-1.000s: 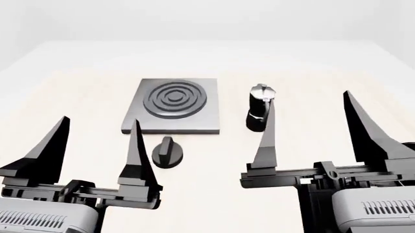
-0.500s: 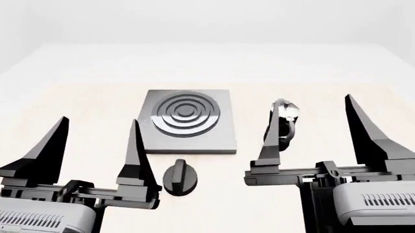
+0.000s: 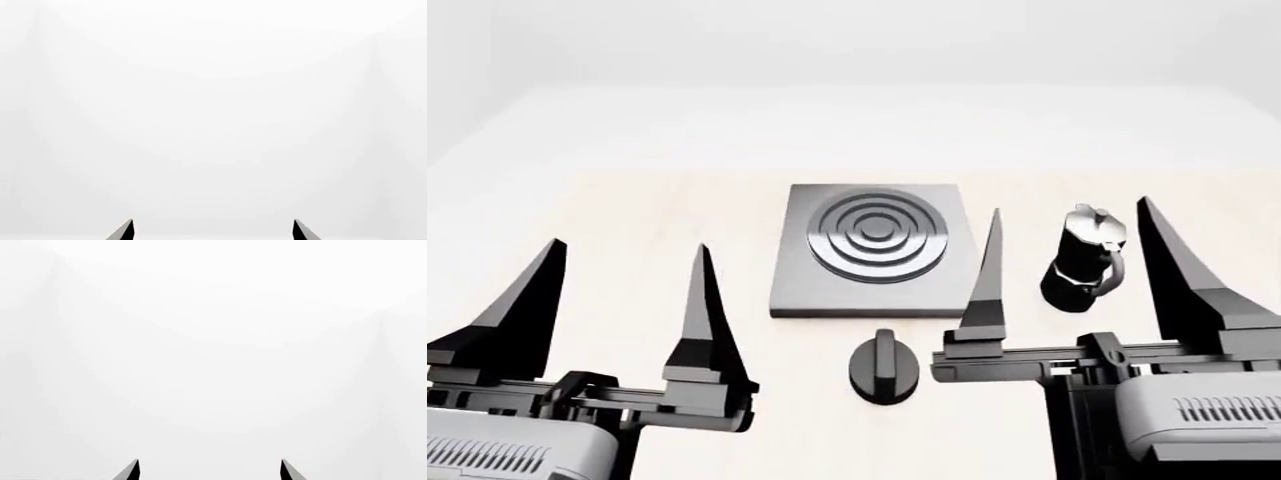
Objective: Put the frying pan on the stove.
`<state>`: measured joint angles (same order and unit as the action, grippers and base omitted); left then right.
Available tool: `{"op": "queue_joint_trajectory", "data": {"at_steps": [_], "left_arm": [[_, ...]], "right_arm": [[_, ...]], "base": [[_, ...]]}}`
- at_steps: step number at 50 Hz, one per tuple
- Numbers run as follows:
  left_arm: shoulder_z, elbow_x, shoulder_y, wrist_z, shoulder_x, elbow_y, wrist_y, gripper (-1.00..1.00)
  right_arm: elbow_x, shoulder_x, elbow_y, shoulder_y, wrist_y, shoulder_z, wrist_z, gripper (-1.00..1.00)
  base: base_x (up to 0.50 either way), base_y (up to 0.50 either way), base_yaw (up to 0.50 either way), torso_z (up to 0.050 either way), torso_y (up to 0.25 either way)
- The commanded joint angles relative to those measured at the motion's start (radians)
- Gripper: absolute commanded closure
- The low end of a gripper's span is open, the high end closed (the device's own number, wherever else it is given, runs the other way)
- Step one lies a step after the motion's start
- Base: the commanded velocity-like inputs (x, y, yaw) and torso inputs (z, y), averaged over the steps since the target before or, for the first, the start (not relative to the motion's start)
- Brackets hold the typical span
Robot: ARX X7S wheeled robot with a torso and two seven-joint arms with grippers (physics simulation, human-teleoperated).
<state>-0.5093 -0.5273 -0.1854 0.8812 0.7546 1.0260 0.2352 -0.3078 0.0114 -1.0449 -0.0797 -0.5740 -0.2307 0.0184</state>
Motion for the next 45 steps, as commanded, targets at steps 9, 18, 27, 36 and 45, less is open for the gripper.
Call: {"op": "queue_joint_trajectory", "data": {"at_steps": [9, 18, 27, 36, 45], "left_arm": [[-0.037, 0.0, -0.017, 0.016, 0.025, 0.011, -0.022, -1.0], [-0.062, -0.004, -0.035, 0.036, 0.04, 0.011, -0.032, -1.0], [-0.083, -0.004, -0.047, 0.051, 0.051, 0.01, -0.041, -1.0], [-0.121, 0.015, -0.074, 0.074, 0.058, 0.009, -0.017, -1.0], [-0.142, 0.006, -0.089, 0.085, 0.075, 0.01, -0.031, -1.0]], "right_arm": [[-0.008, 0.004, 0.0, 0.002, 0.0, -0.007, -0.001, -1.0], [-0.015, -0.002, -0.001, 0.001, -0.001, -0.006, -0.009, -1.0], [-0.012, -0.001, 0.0, 0.003, 0.001, -0.002, -0.008, -1.0], [0.001, 0.012, 0.004, 0.004, 0.003, -0.006, 0.007, -1.0], [-0.007, 0.007, 0.0, 0.003, -0.001, -0.007, 0.0, -1.0]], "base": [[0.0, 0.0, 0.0, 0.05, -0.074], [0.0, 0.0, 0.0, 0.05, -0.074], [0.0, 0.0, 0.0, 0.05, -0.074], [0.0, 0.0, 0.0, 0.047, -0.122], [0.0, 0.0, 0.0, 0.032, -0.236]]}}
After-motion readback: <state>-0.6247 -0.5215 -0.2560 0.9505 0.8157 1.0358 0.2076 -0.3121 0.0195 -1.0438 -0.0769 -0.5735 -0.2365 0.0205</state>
